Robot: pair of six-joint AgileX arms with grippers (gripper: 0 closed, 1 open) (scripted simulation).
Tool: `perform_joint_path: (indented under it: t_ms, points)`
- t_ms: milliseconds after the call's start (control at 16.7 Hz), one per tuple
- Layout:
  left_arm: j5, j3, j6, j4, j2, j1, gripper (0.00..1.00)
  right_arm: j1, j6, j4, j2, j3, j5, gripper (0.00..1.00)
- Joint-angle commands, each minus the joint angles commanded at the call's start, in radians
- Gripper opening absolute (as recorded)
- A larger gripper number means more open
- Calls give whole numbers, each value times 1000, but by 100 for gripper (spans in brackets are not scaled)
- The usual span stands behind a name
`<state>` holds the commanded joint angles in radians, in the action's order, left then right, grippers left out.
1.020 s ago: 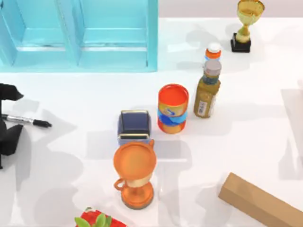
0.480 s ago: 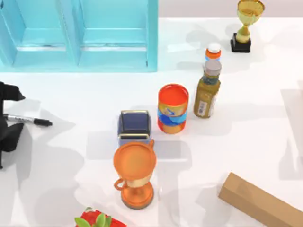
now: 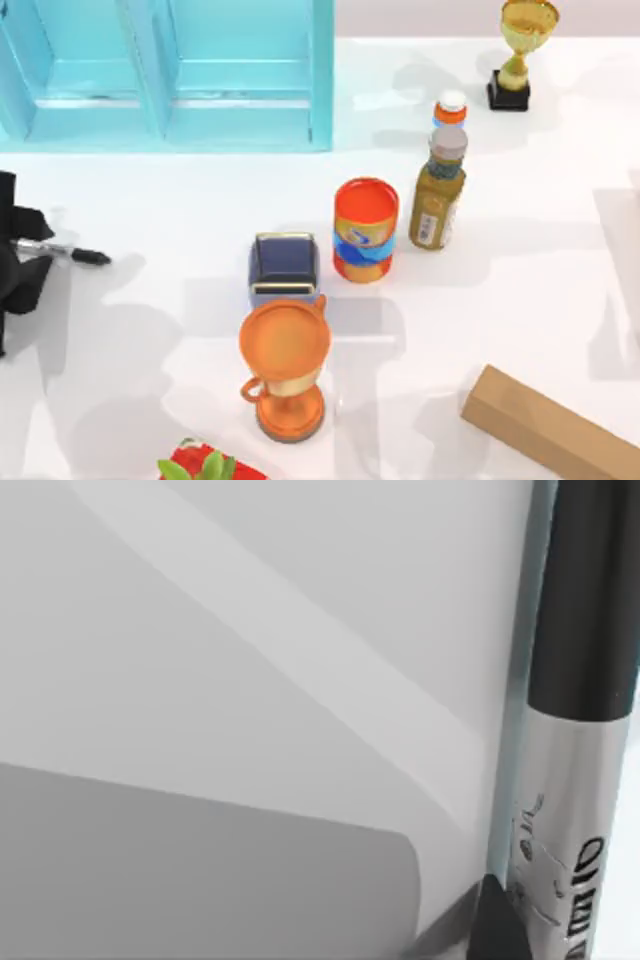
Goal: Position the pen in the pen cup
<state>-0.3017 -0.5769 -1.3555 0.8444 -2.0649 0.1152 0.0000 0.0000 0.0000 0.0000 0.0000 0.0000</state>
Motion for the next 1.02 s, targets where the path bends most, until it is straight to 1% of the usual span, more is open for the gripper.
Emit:
perform_joint_path:
  t_ms: [180, 240, 660, 720, 840, 1020]
  points:
    - [0, 0, 0, 0, 0, 0, 2, 0, 0, 0, 0, 0, 0, 100]
    - [0, 0, 0, 0, 0, 0, 0, 0, 0, 0, 0, 0, 0, 100]
    - [0, 0, 0, 0, 0, 0, 0, 0, 0, 0, 0, 0, 0, 100]
    - [25, -48, 75, -442, 217, 23, 0, 0, 0, 0, 0, 0, 0, 100]
    - [22, -47, 76, -453, 228, 24, 0, 0, 0, 0, 0, 0, 0, 100]
    - [5, -40, 85, -538, 307, 32, 0, 0, 0, 0, 0, 0, 0, 100]
